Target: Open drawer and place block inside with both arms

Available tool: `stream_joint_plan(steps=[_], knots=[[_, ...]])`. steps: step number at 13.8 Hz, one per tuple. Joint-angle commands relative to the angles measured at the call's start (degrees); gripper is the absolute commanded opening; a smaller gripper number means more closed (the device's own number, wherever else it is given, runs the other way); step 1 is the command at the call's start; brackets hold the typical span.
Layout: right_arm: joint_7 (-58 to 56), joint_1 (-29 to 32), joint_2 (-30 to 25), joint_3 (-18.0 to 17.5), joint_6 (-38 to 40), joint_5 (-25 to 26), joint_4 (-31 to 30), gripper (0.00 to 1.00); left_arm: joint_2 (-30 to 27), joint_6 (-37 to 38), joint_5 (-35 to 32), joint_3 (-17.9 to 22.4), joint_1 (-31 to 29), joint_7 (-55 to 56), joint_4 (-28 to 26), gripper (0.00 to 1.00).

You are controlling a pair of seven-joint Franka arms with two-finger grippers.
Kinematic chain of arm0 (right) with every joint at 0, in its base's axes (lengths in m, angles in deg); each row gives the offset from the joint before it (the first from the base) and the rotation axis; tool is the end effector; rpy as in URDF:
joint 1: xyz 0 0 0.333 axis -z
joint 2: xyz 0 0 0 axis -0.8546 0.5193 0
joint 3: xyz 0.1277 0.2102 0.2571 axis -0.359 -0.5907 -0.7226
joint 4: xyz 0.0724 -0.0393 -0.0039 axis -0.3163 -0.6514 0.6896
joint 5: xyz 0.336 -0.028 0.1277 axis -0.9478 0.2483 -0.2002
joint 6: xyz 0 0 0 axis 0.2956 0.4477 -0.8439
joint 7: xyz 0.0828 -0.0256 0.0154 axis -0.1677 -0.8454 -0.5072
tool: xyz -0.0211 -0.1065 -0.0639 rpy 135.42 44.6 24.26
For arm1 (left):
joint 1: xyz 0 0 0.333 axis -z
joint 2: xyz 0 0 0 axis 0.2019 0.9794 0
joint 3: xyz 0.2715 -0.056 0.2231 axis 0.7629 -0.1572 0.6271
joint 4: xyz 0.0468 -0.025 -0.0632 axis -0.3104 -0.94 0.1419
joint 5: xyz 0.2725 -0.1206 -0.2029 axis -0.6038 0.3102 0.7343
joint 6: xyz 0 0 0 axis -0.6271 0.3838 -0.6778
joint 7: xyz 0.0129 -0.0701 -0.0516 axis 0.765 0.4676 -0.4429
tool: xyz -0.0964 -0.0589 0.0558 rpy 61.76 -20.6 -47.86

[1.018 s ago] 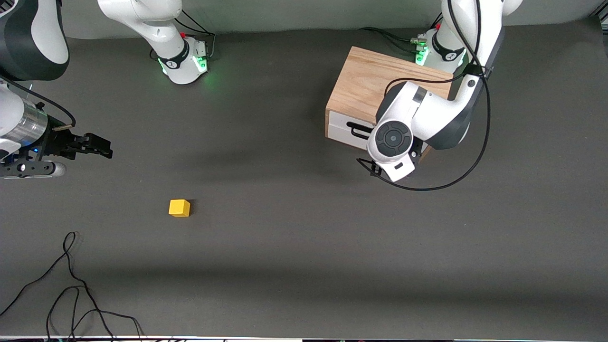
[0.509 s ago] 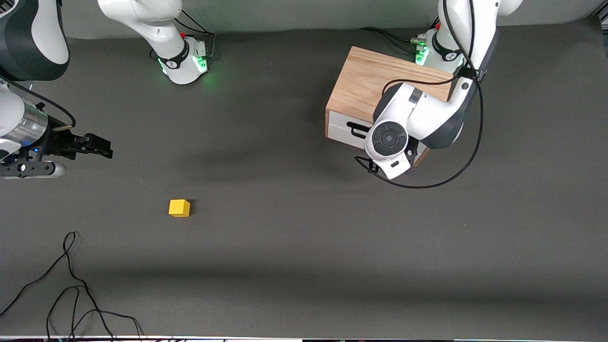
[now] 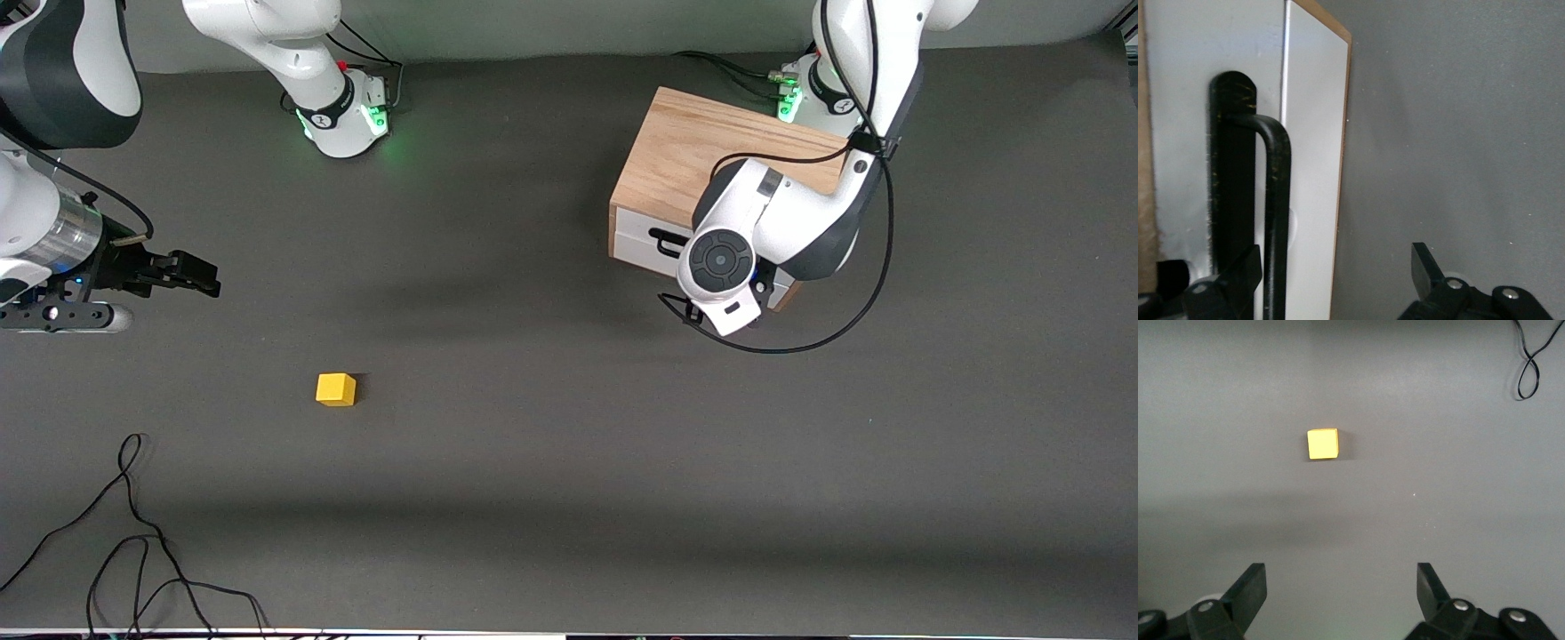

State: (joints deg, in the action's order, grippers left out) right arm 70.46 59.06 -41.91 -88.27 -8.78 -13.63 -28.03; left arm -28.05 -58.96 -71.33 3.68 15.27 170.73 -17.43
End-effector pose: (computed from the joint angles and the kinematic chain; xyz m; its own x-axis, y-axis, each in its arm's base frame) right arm 0.5321 0.0144 0.5738 0.9966 -0.0395 -0.0716 -0.0379 -0.9990 0.0231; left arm 0.4879 -0.3258 0.3326 0.2629 0.9648 0.0019 0.9098 -0.2473 -0.3333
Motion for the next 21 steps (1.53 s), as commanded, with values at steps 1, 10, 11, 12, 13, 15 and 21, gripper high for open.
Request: stream_joint_plan(steps=[1, 10, 11, 12, 13, 15, 21], knots=[[-0.9, -0.5, -0.5, 0.6, -2.4, 0.3, -0.4, 1.00, 0.4, -0.8, -0.2, 0.3, 0.2, 0.0, 0.6, 1.00], [-1.2, -0.7, -0.9, 0.6, -6.4, 0.4, -2.2, 1.00, 5.1, -2.0, -1.3, 0.4, 0.4, -5.8, 8.0, 1.00], [-1.2, -0.6, -0.9, 0.6, -6.4, 0.4, -2.2, 1.00, 6.3, -2.0, -1.4, 0.4, 0.3, -6.4, 9.9, 1.00], [-1.2, -0.6, -0.8, 0.6, -6.4, 0.4, -2.2, 1.00, 7.6, -2.0, -1.4, 0.5, 0.3, -7.2, 11.7, 1.00], [-1.1, -0.6, -0.8, 0.6, -6.2, 0.4, -2.2, 1.00, 9.1, -2.0, -1.4, 0.5, 0.3, -7.9, 13.4, 1.00], [-1.1, -0.7, -0.7, 0.5, -4.8, 0.7, -2.1, 1.00, 11.6, -2.0, -1.4, 0.6, 0.3, -7.9, 17.0, 1.00], [-1.4, -0.6, 1.0, 0.5, -5.5, 0.6, -0.7, 1.00, 16.4, -2.3, -2.8, 0.9, 0.0, -7.9, 26.1, 1.00]])
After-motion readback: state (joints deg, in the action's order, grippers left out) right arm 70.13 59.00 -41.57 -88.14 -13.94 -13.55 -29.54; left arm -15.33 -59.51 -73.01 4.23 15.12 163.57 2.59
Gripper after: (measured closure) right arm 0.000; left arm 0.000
